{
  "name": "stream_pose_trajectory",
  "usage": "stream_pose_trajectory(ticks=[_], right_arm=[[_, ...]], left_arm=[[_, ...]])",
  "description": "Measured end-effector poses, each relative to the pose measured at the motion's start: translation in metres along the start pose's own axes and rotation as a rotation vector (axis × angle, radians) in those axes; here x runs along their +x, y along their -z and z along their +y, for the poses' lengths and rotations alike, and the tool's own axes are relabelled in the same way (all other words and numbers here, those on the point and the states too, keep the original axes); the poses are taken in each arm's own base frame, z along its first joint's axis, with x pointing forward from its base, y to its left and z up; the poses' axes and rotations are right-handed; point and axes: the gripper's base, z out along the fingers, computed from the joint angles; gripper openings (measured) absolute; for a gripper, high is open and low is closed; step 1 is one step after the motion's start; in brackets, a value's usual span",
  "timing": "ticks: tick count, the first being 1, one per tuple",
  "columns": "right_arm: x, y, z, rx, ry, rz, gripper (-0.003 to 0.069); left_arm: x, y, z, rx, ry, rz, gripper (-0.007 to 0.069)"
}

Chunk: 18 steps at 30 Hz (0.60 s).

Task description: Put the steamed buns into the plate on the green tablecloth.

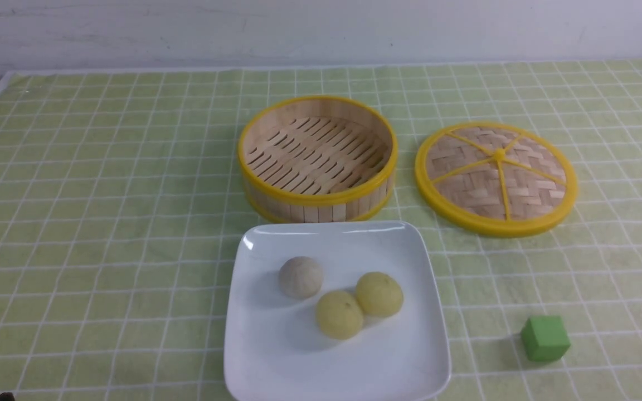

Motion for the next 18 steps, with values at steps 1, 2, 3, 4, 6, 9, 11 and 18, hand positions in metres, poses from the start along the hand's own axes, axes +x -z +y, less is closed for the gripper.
stream_pose_trajectory(ticks=[1, 2, 3, 4, 6, 9, 11, 18], right_arm=[[0.0000, 0.0000, 0.0000, 0.000, 0.000, 0.000, 0.0057], [0.0000, 0.0000, 0.0000, 0.000, 0.000, 0.000, 0.0058], [0.0000, 0.0000, 0.0000, 0.000, 0.000, 0.000, 0.0060], [0.0000, 0.0000, 0.0000, 0.000, 0.000, 0.000, 0.0062], [0.0000, 0.0000, 0.0000, 0.000, 0.000, 0.000, 0.0064], [0.0000, 0.0000, 0.0000, 0.000, 0.000, 0.000, 0.0067], [0.0000, 0.0000, 0.0000, 0.000, 0.000, 0.000, 0.0071], [0.0000, 0.0000, 0.0000, 0.000, 0.000, 0.000, 0.0080]], left_arm=[[0.0000, 0.0000, 0.0000, 0.000, 0.000, 0.000, 0.0067], [0.0000, 0.0000, 0.0000, 0.000, 0.000, 0.000, 0.0069], [0.0000, 0.0000, 0.0000, 0.000, 0.000, 0.000, 0.0070], [0.0000, 0.0000, 0.0000, 0.000, 0.000, 0.000, 0.0071], [0.0000, 0.0000, 0.0000, 0.000, 0.000, 0.000, 0.0073], [0.0000, 0.0000, 0.0001, -0.001, -0.003, 0.000, 0.0075], [-0.0001, 0.0000, 0.0005, -0.006, -0.015, -0.001, 0.0078], [0.0000, 0.0000, 0.0009, -0.010, -0.025, 0.000, 0.0086]])
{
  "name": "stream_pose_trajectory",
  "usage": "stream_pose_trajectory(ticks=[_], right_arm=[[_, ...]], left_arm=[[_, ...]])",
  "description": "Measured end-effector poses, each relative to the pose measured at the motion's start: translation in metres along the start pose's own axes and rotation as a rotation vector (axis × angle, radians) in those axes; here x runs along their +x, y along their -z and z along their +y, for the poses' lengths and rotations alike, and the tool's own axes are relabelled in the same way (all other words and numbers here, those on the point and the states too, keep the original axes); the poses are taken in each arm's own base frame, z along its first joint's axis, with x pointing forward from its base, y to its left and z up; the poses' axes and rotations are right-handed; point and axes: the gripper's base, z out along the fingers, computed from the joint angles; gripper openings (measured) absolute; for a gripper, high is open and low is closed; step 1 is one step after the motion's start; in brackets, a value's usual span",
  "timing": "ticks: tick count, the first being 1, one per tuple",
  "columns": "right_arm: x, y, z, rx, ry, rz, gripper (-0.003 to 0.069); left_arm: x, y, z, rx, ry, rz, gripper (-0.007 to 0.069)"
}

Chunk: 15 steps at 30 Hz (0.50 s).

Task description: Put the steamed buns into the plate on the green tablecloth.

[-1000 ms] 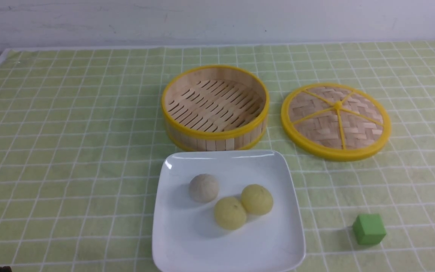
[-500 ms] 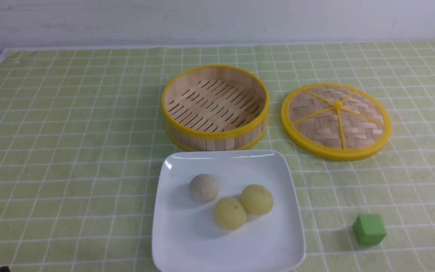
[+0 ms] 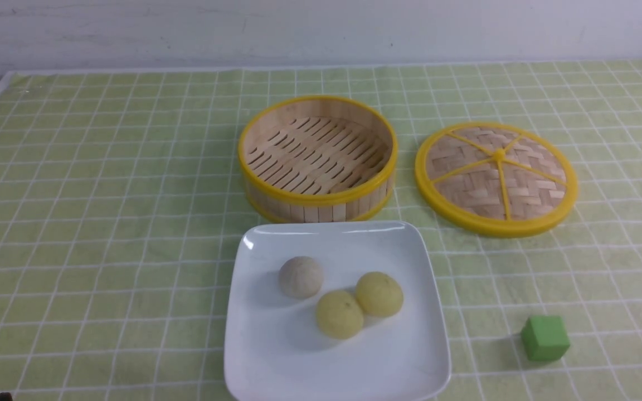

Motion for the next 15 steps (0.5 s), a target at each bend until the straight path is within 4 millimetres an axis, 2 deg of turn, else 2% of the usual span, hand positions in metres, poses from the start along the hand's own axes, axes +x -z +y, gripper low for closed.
stream_pose_trajectory(ticks=[15], right_arm=[[0.0000, 0.0000, 0.0000, 0.000, 0.000, 0.000, 0.0100]], left_arm=[[0.0000, 0.0000, 0.0000, 0.000, 0.000, 0.000, 0.0093]])
